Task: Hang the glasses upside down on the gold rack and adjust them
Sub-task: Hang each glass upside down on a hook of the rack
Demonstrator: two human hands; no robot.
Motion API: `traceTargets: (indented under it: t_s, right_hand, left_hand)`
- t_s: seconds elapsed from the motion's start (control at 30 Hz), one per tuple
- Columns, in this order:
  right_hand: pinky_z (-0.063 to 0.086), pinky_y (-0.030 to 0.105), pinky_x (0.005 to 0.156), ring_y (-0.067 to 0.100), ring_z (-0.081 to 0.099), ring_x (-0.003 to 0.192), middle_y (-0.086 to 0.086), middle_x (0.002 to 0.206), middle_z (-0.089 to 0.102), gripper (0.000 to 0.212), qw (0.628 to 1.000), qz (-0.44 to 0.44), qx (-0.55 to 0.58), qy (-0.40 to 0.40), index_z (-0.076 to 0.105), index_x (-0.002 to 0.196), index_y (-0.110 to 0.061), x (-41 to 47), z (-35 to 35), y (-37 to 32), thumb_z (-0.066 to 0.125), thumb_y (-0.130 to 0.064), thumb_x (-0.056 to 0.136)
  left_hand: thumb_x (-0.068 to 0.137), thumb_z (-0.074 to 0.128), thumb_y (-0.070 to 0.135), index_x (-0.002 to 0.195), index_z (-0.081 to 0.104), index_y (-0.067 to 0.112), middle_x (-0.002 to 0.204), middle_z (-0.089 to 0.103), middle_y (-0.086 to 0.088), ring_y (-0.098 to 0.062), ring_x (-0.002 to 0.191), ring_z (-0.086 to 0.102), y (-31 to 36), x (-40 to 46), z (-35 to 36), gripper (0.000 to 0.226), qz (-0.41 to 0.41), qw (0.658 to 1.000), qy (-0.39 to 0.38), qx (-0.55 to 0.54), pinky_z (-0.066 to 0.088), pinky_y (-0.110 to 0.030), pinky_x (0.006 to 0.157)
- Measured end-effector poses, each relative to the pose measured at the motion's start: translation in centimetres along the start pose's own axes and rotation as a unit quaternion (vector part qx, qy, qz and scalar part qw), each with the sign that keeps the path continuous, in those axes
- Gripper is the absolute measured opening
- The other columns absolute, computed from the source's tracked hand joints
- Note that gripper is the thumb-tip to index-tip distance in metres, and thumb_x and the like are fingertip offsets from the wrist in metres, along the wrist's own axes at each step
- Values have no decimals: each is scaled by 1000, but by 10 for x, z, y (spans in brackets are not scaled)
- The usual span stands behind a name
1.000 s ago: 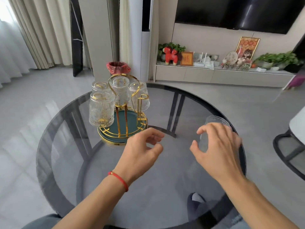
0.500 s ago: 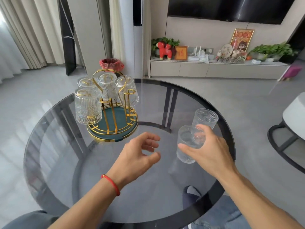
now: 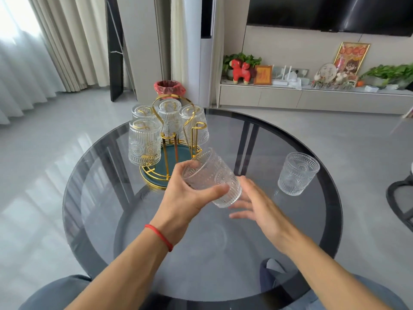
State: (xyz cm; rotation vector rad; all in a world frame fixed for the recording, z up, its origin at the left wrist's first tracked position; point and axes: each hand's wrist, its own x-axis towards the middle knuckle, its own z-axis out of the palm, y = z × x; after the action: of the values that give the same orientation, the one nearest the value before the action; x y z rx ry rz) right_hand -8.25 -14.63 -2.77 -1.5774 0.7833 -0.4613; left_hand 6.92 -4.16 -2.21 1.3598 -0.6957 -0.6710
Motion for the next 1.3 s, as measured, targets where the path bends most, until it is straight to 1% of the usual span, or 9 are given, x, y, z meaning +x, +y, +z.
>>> traceTargets:
  t_s: [0.07,0.2,0.33,0.4,0.47,0.53,0.6,0.77,1.3]
  right_hand:
    - [58,54,99,27,74,115,12,142,62,59,996,41,81,-28,50,151,-22,3,13,1,40,-57,105]
    - [55,59,103,39,67,124,12,141,68,61,977,23,208,-37,58,146,-16,6,26,-6,51,-52,97]
    - [58,46,98,33,68,126,15,134,72,44,973,-54,222,29,60,139,-8,12,28,-7,54,-38,108]
    - [60,40,91,27,73,118,10,124,76,50,973,-85,190,102,61,135,-12,17,25,-11,66,-45,97]
    - [60,44,94,17,75,109,5,117,78,63,969,-106,132,179,61,133,-25,23,18,-19,75,-57,80]
    - [58,48,100,10,74,104,0,115,77,62,962,-127,61,236,62,129,-42,31,6,-31,77,-64,73]
    - [54,48,105,10,70,114,-5,123,75,60,953,-163,10,257,63,130,-46,41,-4,-48,78,-64,75]
    - [52,43,106,12,63,123,-13,135,67,65,926,-245,-71,278,62,138,-36,72,-1,-99,81,-54,78]
    - [49,33,93,22,63,122,-2,131,68,71,904,-267,-285,174,54,132,-25,121,48,-96,89,-41,72]
  left_hand:
    - [48,99,39,127,52,25,124,71,-11,-23,114,70,1,1,-3,93,-15,1000,-4,-25,55,-41,101]
    - [56,99,30,127,51,26,118,75,-10,-21,104,75,-1,-3,-2,86,-18,999,-7,-39,59,-24,82]
    - [54,97,50,142,42,29,131,67,-1,-13,116,68,0,0,-7,106,-44,997,-12,64,56,-31,99]
    - [67,95,41,154,27,25,137,64,0,-12,120,66,1,2,-12,112,-57,986,-52,146,56,-27,96]
    - [81,85,34,156,25,21,146,57,-1,-20,134,54,0,8,-20,97,-22,934,-64,350,51,-32,102]
    - [89,74,36,152,35,17,153,49,-5,-26,142,41,0,13,-27,77,34,841,-75,535,42,-38,112]
    - [92,68,41,146,44,14,156,42,-8,-28,145,34,-1,18,-31,65,30,783,-107,612,39,-44,116]
    - [94,66,44,152,42,18,159,34,-12,-31,149,29,-4,28,-37,68,-10,742,-182,645,38,-53,117]
    - [95,63,45,148,48,20,147,49,-4,-25,134,47,-3,43,-47,60,1,751,-197,630,52,-45,95]
